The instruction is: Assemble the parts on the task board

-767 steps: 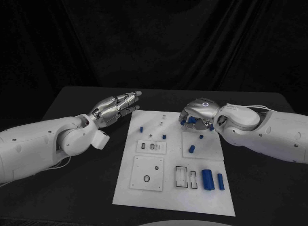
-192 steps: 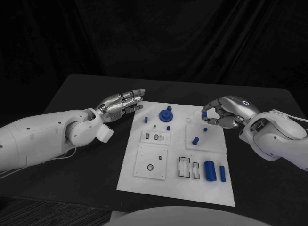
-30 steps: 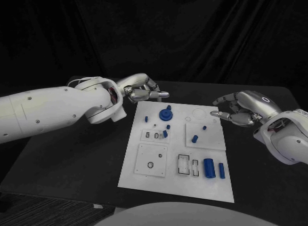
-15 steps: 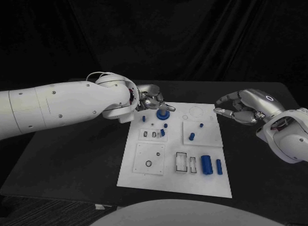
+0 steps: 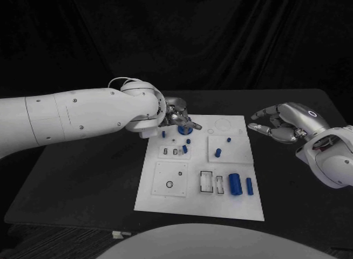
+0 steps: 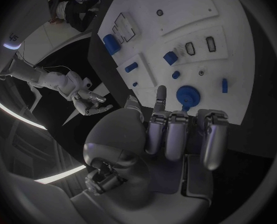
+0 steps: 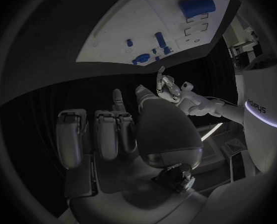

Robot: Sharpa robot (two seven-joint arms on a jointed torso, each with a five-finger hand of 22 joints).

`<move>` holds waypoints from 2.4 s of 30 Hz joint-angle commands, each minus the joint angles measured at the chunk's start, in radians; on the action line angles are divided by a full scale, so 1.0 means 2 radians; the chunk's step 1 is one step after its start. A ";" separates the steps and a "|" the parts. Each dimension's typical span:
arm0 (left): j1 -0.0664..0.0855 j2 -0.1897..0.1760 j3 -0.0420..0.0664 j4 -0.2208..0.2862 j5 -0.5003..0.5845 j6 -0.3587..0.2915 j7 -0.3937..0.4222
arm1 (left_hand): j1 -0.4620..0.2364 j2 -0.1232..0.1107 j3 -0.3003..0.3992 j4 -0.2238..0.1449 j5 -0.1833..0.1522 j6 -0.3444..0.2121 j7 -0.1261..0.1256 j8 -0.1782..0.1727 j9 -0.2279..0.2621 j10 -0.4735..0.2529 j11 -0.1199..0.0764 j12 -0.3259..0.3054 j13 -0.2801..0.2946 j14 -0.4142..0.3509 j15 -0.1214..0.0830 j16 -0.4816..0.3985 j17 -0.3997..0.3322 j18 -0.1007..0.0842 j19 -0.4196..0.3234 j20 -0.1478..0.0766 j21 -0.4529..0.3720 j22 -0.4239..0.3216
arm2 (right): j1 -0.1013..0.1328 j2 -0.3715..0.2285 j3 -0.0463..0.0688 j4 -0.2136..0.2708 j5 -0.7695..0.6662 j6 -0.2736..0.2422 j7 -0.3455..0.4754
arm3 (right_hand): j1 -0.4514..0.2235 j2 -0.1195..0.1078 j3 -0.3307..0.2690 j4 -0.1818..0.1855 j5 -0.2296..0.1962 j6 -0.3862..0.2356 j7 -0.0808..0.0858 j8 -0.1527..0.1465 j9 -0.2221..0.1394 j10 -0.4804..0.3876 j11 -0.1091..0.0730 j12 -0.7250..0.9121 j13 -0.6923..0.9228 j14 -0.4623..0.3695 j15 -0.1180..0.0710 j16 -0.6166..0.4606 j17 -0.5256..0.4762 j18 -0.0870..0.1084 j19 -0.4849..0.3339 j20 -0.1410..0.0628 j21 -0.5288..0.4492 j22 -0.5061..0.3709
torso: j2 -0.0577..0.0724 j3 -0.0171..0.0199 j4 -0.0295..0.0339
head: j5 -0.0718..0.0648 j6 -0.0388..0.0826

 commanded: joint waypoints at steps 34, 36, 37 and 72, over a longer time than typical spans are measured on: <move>-0.035 0.008 0.000 -0.002 -0.001 0.021 -0.104 | -0.042 -0.010 0.030 -0.010 -0.011 -0.023 -0.020 0.068 0.209 0.053 -0.022 -0.002 0.131 0.053 -0.024 0.001 0.132 -0.004 0.040 -0.027 -0.005 0.124 | -0.015 0.001 0.000 0.000 -0.001 -0.005 -0.007 | 0.009 -0.001 0.003 -0.004 0.025 0.013 0.002 0.001 -0.004 0.054 0.004 0.001 0.132 0.053 0.005 0.001 0.132 -0.008 0.051 0.004 0.001 0.132 | -0.005 0.0006 0.0007 | 0.006 0.000; -0.037 0.009 0.000 -0.002 -0.001 0.019 -0.102 | -0.040 -0.010 0.031 -0.012 -0.010 -0.022 -0.020 0.065 0.207 0.053 -0.022 -0.002 0.131 0.053 -0.024 0.001 0.132 -0.004 0.040 -0.026 -0.005 0.124 | -0.015 0.001 0.000 0.000 -0.001 -0.005 -0.007 | 0.009 -0.001 0.003 -0.004 0.025 0.013 0.002 0.001 -0.004 0.054 0.004 0.001 0.132 0.053 0.005 0.001 0.132 -0.008 0.051 0.004 0.001 0.132 | -0.005 0.0006 0.0009 | 0.006 0.000; -0.038 0.009 0.000 -0.002 -0.001 0.018 -0.102 | -0.040 -0.010 0.031 -0.012 -0.010 -0.022 -0.020 0.065 0.207 0.053 -0.022 -0.002 0.131 0.053 -0.024 0.001 0.132 -0.004 0.040 -0.026 -0.005 0.124 | -0.015 0.001 0.000 0.000 -0.001 -0.005 -0.007 | 0.009 -0.001 0.003 -0.004 0.025 0.013 0.002 0.001 -0.004 0.054 0.004 0.001 0.132 0.053 0.005 0.001 0.132 -0.008 0.051 0.004 0.001 0.132 | -0.005 0.0005 0.0010 | 0.006 0.000; -0.052 0.026 0.000 -0.021 -0.001 0.018 -0.078 | -0.031 -0.010 0.044 -0.026 -0.002 -0.014 -0.018 0.035 0.198 0.053 -0.020 -0.002 0.131 0.053 -0.022 0.001 0.132 0.001 0.023 -0.024 -0.015 0.113 | -0.022 0.003 0.000 -0.004 0.006 -0.012 0.001 | 0.011 -0.003 0.003 -0.004 0.026 0.011 0.001 -0.002 -0.006 0.054 0.004 0.001 0.132 0.053 0.005 0.001 0.132 -0.008 0.051 0.004 0.001 0.132 | -0.007 0.0005 0.0008 | 0.000 0.000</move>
